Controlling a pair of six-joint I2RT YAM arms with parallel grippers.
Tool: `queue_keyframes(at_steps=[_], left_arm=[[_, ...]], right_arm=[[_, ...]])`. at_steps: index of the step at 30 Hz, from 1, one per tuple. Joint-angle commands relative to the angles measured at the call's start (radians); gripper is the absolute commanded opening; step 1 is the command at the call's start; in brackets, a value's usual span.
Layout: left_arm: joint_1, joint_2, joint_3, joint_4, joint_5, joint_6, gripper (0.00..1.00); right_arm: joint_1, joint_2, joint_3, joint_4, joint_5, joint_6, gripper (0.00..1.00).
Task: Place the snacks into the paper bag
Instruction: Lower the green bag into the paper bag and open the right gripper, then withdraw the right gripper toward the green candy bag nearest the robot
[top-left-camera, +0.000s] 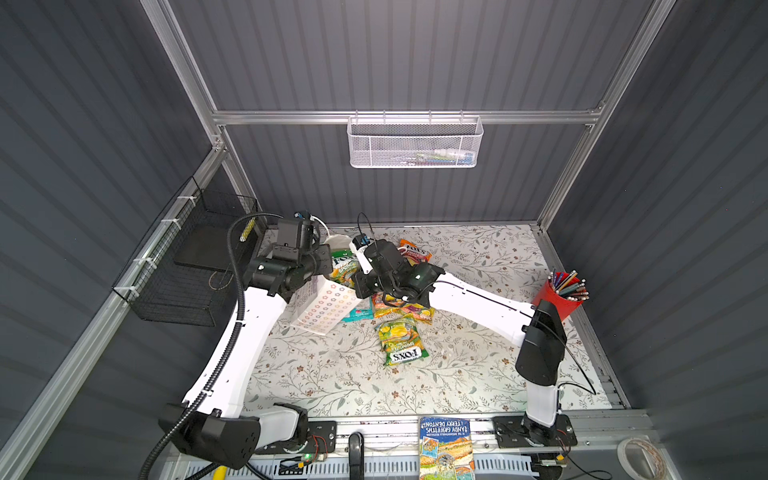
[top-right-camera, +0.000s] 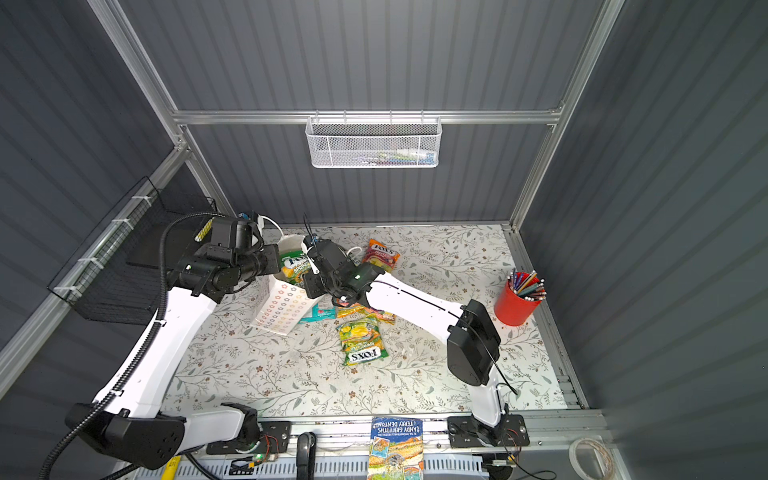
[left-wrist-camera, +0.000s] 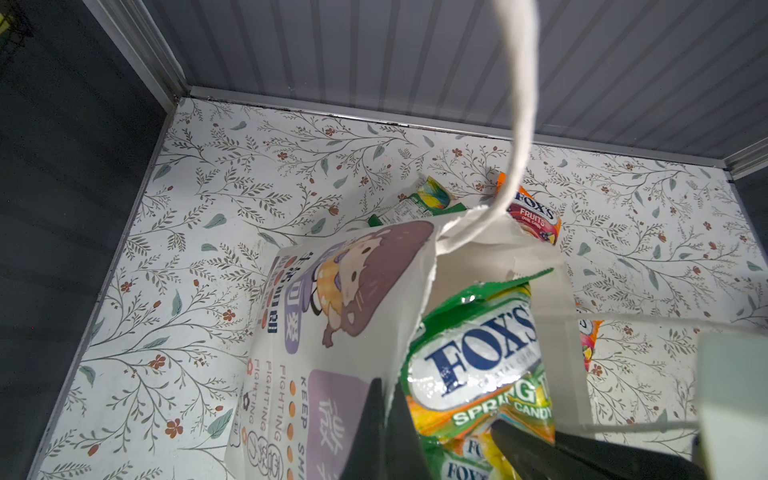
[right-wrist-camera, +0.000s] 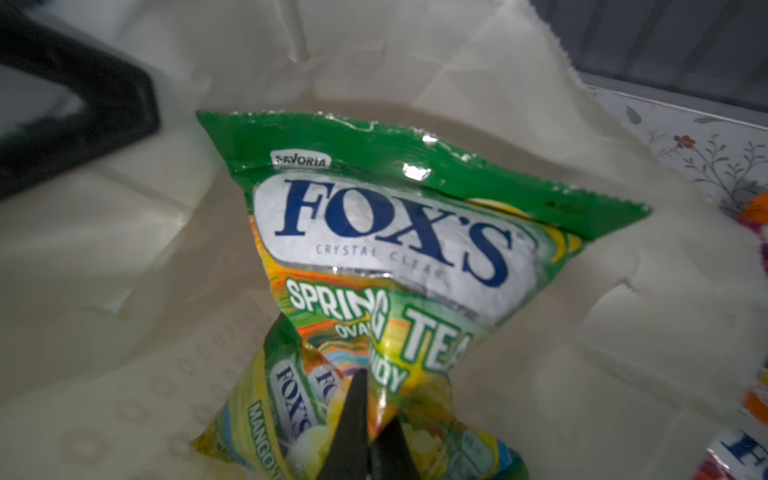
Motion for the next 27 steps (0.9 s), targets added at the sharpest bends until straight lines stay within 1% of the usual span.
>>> queue_keyframes(at_steps=[1, 4, 8, 14, 16, 17, 20, 24, 27], left_arm=[[-0.008, -0.033, -0.004, 0.056, 0.029, -0.013, 0.0], [-0.008, -0.027, -0.002, 0.056, 0.042, -0.014, 0.0], [-0.007, -0.025, -0.006, 0.061, 0.044, -0.012, 0.0], [-0.008, -0.016, -0.006, 0.064, 0.059, -0.011, 0.0], [-0.008, -0.019, -0.008, 0.067, 0.058, -0.011, 0.0], [-0.008, -0.02, -0.009, 0.068, 0.057, -0.011, 0.0], [-0.008, -0.018, -0.01, 0.068, 0.052, -0.011, 0.0], [-0.008, -0.013, -0.008, 0.064, 0.032, -0.011, 0.0], [-0.008, -0.01, -0.008, 0.059, 0.009, -0.013, 0.0]], right_arm=[[-0.008, -0.009, -0.008, -0.014, 0.018, 0.016, 0.0], [-0.002, 0.019, 0.044, -0.018, -0.042, -0.018, 0.0], [0.021, 0.066, 0.137, -0.079, -0.1, -0.084, 0.0], [0.042, 0.13, 0.22, -0.094, -0.211, -0.123, 0.0], [0.045, 0.164, 0.263, -0.113, -0.237, -0.132, 0.02], [0.046, 0.178, 0.281, -0.124, -0.241, -0.14, 0.05], [0.048, 0.194, 0.311, -0.141, -0.23, -0.158, 0.22], [0.048, 0.164, 0.316, -0.146, -0.197, -0.173, 0.44], [0.048, 0.137, 0.329, -0.165, -0.176, -0.184, 0.55]])
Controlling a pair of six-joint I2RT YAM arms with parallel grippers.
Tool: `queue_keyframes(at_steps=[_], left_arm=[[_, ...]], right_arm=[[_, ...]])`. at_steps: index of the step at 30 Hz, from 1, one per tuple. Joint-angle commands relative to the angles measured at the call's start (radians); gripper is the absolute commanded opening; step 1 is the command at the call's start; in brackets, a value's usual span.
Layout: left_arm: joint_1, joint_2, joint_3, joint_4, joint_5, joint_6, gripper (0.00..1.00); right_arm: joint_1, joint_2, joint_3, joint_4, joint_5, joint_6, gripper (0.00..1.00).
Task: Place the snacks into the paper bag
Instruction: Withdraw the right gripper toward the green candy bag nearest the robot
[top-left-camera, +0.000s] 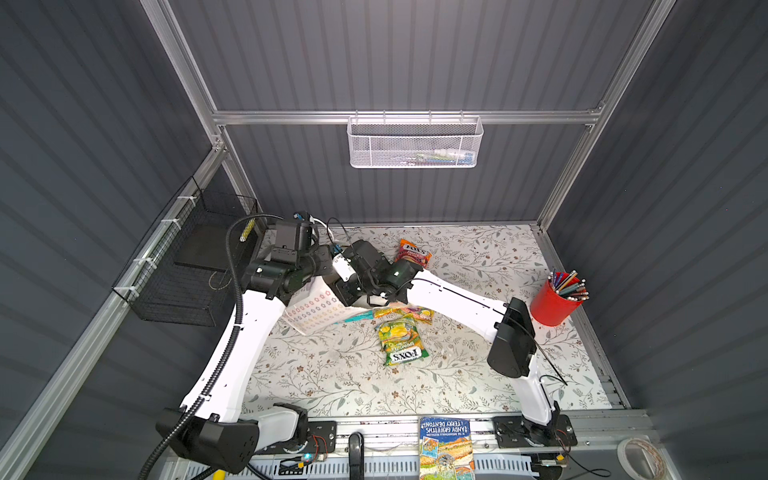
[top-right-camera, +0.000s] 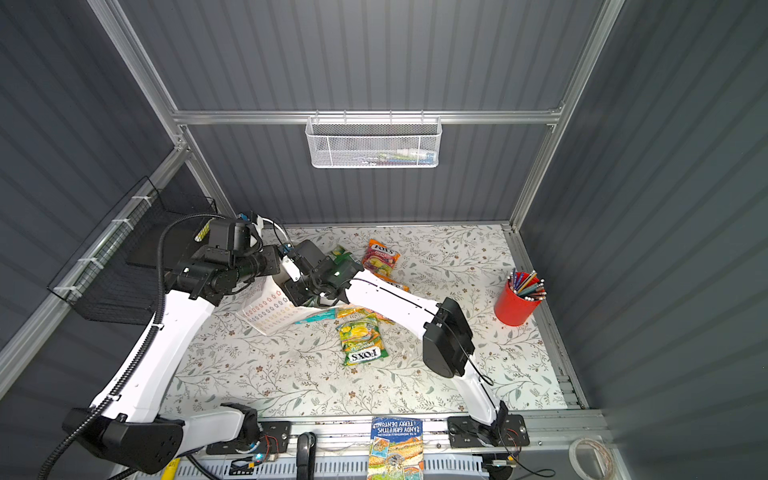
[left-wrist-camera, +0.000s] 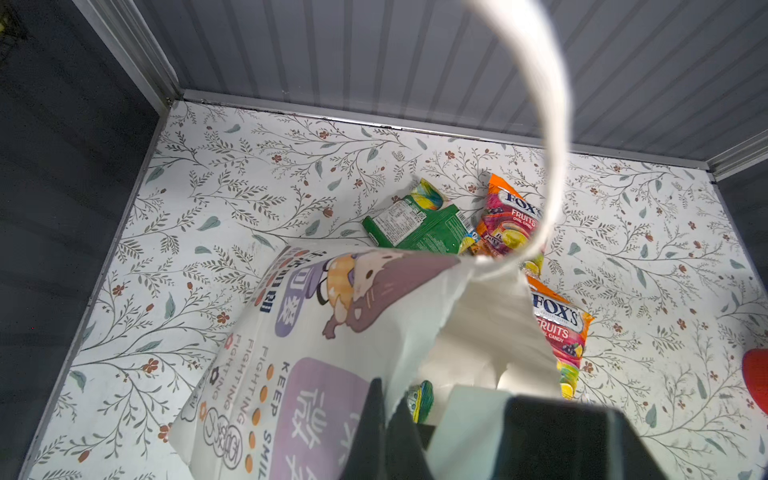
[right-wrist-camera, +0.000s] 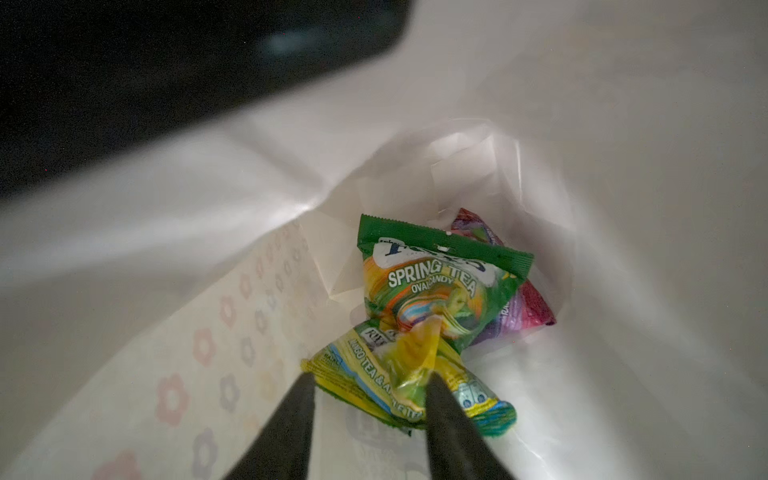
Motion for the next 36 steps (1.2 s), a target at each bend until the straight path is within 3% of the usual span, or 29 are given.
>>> queue_keyframes(at_steps=[1, 11, 17, 27, 36], left_arm=[[-0.007, -0.005, 0.005, 0.044, -0.011, -0.014, 0.0], [-0.008, 0.01, 0.007, 0.029, -0.06, -0.023, 0.0], [-0.007, 0.01, 0.008, 0.026, -0.064, -0.022, 0.0], [-0.008, 0.0, 0.009, 0.026, -0.054, -0.025, 0.0], [-0.008, -0.003, 0.009, 0.029, -0.051, -0.026, 0.0]], right_arm=[[0.009, -0.058, 0.043, -0.027, 0.016, -0.03, 0.57], [0.009, -0.222, 0.027, -0.056, 0.034, -0.032, 0.91], [0.002, -0.398, -0.085, -0.04, 0.102, -0.03, 0.99], [-0.127, -0.803, -0.592, 0.117, 0.22, 0.082, 0.99], [-0.278, -1.09, -1.107, 0.27, 0.2, 0.286, 0.99]])
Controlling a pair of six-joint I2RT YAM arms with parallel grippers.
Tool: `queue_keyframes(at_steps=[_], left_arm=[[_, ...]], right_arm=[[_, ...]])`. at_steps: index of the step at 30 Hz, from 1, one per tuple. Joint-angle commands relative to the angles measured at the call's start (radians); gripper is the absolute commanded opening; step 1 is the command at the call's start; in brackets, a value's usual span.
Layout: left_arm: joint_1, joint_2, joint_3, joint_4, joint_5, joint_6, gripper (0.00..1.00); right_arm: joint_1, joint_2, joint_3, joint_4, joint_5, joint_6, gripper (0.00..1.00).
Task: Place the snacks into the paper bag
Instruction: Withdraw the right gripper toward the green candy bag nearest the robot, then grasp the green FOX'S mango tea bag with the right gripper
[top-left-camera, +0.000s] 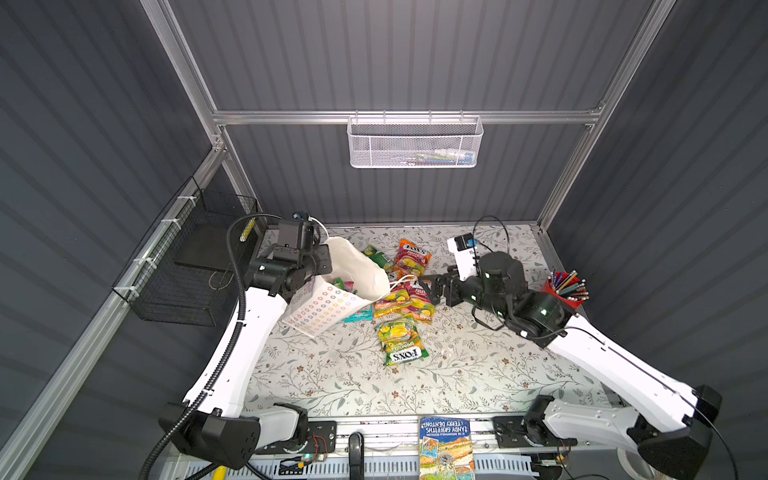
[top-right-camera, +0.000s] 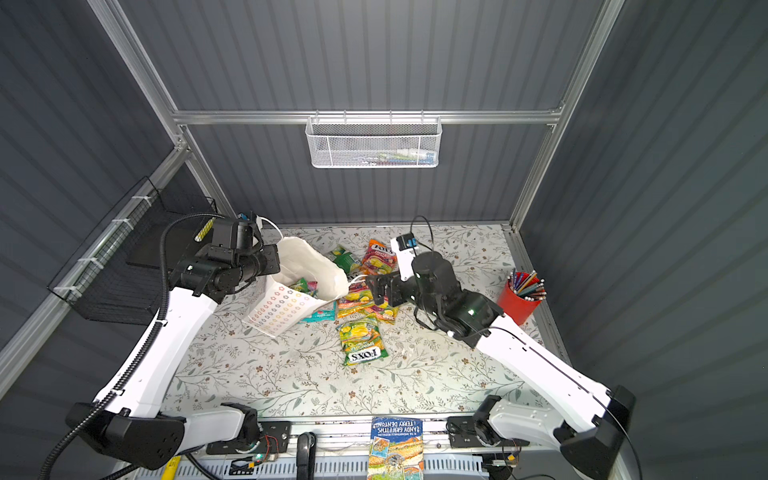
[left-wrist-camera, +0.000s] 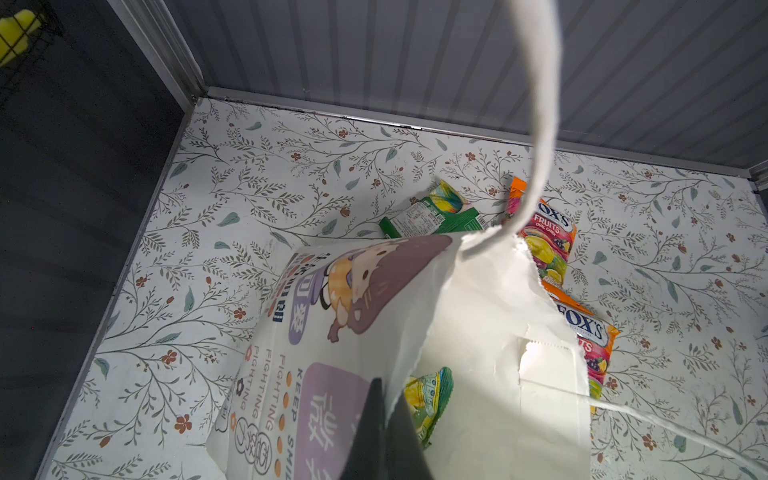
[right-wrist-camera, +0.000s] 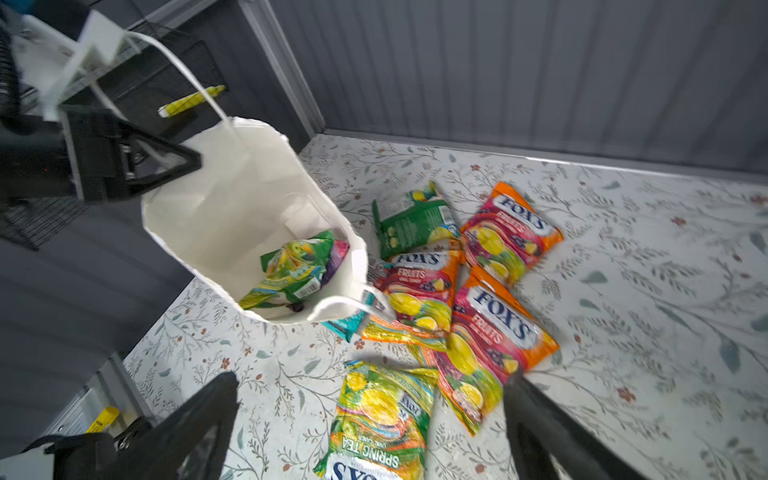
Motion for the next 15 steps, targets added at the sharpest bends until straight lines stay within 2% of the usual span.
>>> queue_keyframes(at_steps=[1, 8, 15], left_arm=[[-0.008, -0.019, 0.009, 0.032, 0.005, -0.014, 0.0], [-0.008, -0.023, 0.008, 0.034, 0.007, -0.016, 0.0], [-0.008, -0.018, 0.007, 0.035, 0.023, -0.016, 0.0]], right_arm=[[-0.02, -0.053, -0.147, 0.081, -0.002, 0.106, 0.99], [-0.019, -0.099, -0.483, 0.209, -0.097, 0.224, 0.99], [0.036, 0.02, -0.617, 0.365, -0.194, 0.281, 0.92]])
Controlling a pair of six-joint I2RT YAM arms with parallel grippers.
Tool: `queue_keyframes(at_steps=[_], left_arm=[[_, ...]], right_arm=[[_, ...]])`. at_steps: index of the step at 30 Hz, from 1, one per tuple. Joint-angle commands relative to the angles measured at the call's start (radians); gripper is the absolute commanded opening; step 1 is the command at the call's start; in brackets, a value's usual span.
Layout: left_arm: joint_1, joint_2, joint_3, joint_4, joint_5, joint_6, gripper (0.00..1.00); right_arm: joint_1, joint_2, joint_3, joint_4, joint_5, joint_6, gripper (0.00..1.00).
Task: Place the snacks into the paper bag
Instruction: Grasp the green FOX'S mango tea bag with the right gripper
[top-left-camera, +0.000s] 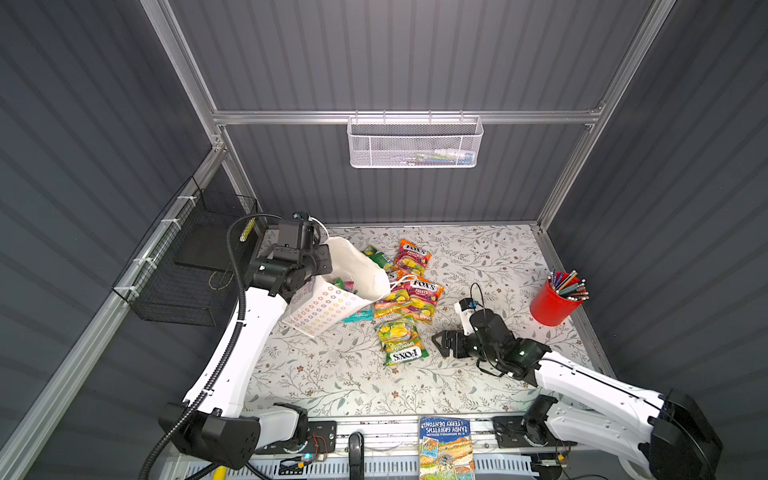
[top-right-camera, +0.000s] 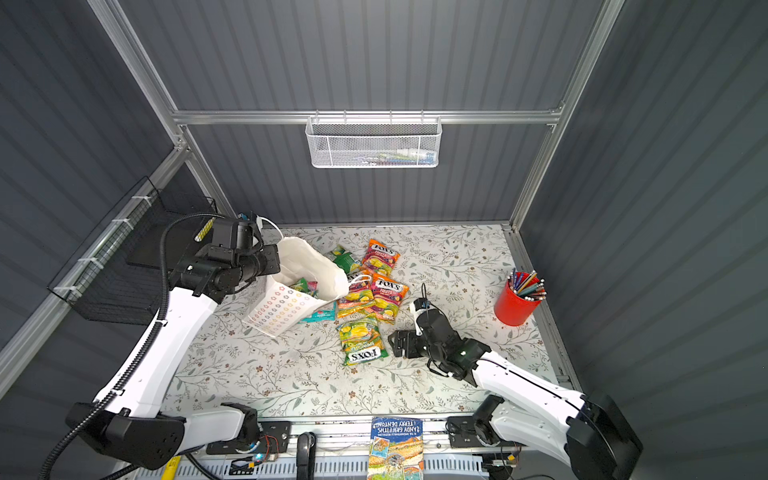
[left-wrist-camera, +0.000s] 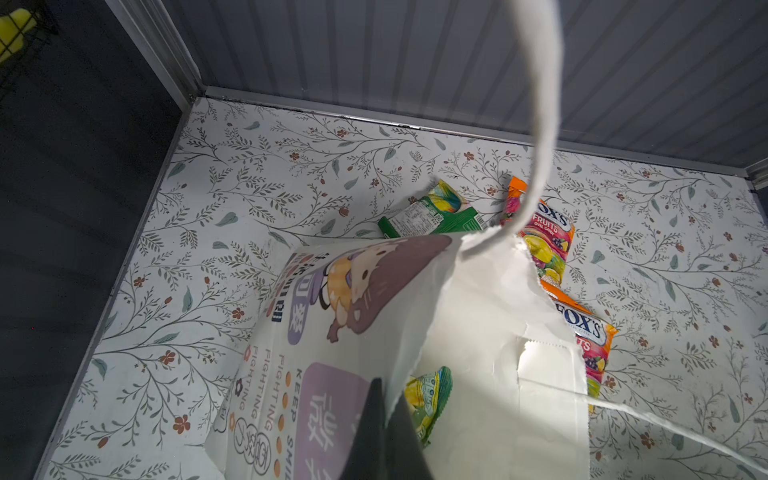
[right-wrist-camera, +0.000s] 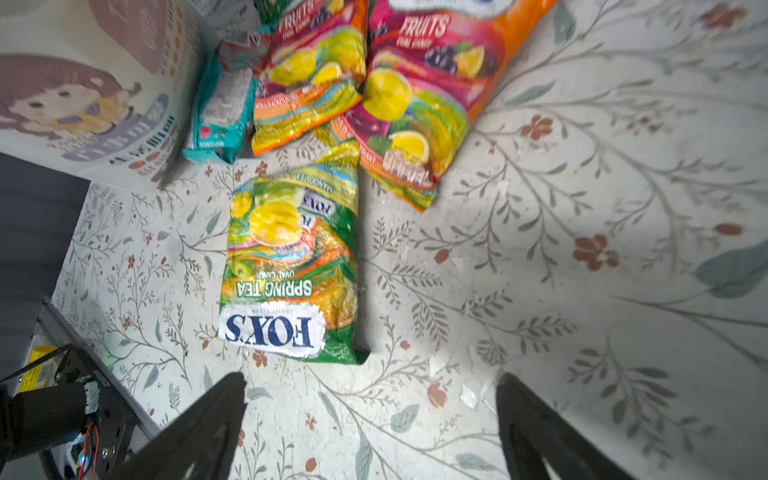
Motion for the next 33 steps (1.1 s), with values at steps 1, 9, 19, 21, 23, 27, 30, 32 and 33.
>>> queue_keyframes(at_steps=[1, 9, 19, 21, 23, 27, 30, 32, 33], left_arm=[[-0.008, -0.018, 0.006, 0.036, 0.02, -0.017, 0.0], [-0.008, -0.018, 0.007, 0.038, 0.027, -0.016, 0.0], [-0.008, -0.017, 0.006, 0.039, 0.027, -0.016, 0.0], [-0.008, -0.017, 0.006, 0.039, 0.028, -0.016, 0.0], [-0.009, -0.018, 0.004, 0.039, 0.027, -0.016, 0.0], [-0.008, -0.02, 0.005, 0.04, 0.027, -0.014, 0.0], [-0.008, -0.02, 0.004, 0.04, 0.028, -0.014, 0.0], [-0.008, -0.019, 0.004, 0.04, 0.03, -0.014, 0.0], [-0.008, -0.019, 0.005, 0.04, 0.03, -0.014, 0.0]], right_arm=[[0.049, 0.087, -0.02, 0.15, -0.062, 0.043, 0.91], [0.074, 0.297, 0.03, 0.248, -0.096, 0.032, 0.8], [0.09, 0.422, 0.063, 0.276, -0.113, 0.042, 0.6], [0.094, 0.444, 0.068, 0.284, -0.115, 0.044, 0.56], [0.1, 0.472, 0.078, 0.292, -0.118, 0.047, 0.51], [0.1, 0.501, 0.081, 0.319, -0.144, 0.052, 0.33], [0.1, 0.482, 0.081, 0.317, -0.148, 0.051, 0.24], [0.1, 0.452, 0.079, 0.306, -0.148, 0.05, 0.18], [0.1, 0.437, 0.076, 0.303, -0.148, 0.048, 0.15]])
